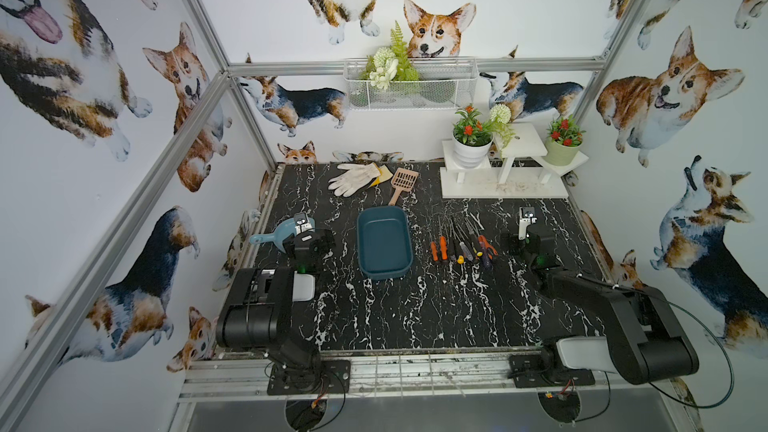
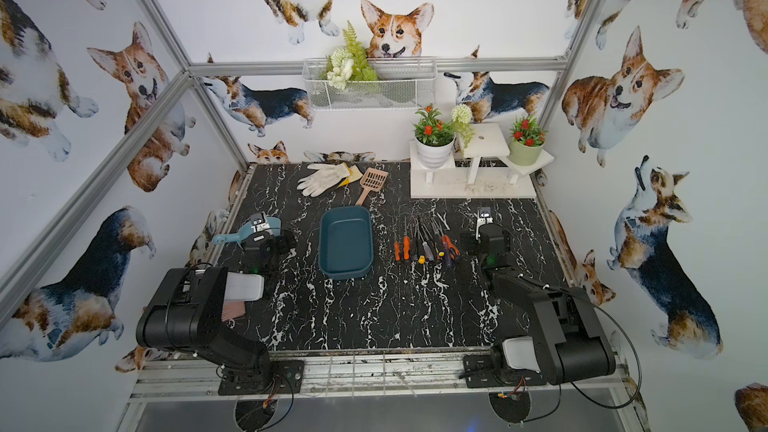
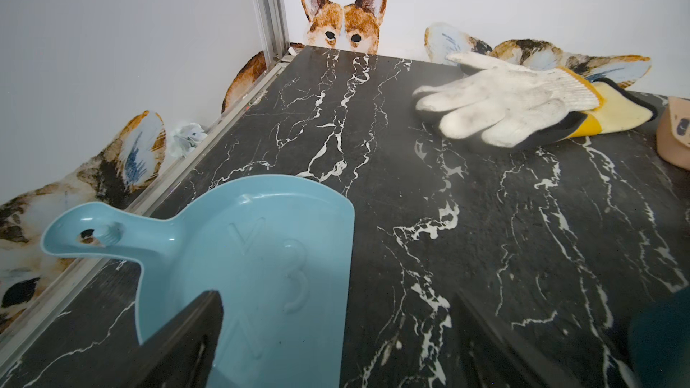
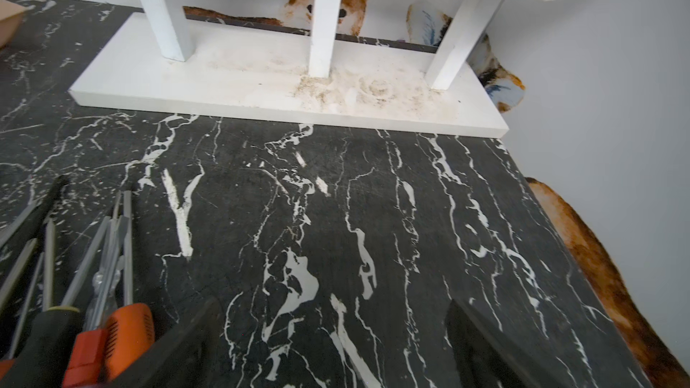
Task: Take out the screwdriver from the storage box
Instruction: Reset both arms
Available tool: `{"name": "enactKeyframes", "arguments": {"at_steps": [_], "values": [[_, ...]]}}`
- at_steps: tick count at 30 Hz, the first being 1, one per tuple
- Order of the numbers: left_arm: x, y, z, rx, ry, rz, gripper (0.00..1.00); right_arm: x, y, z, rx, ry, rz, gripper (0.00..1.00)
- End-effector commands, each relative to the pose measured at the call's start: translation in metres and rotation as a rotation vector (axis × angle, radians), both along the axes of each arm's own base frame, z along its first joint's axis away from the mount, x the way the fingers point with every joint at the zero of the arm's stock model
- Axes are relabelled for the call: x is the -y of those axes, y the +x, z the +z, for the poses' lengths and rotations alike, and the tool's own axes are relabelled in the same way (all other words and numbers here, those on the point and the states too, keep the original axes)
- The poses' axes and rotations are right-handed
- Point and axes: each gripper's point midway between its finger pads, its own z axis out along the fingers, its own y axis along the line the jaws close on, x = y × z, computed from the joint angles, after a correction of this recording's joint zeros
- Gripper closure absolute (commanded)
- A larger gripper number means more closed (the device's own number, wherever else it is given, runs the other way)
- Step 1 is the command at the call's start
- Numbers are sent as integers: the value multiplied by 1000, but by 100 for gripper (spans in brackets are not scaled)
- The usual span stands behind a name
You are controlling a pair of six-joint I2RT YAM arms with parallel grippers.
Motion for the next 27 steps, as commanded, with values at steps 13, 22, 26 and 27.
{"name": "enactKeyframes", "arguments": {"at_steps": [13,22,26,27], "values": [[0,2,6,28,3,-2,0,30,3,1,149,129,-86,0],[0,2,6,27,2,-3,0,38,5,-3,116,148,-124,0],[0,2,6,28,3,-2,0,57,0,0,146,142,-244,0],[0,2,6,26,3,-3,0,57,0,-1,144,144,-245,0]]}}
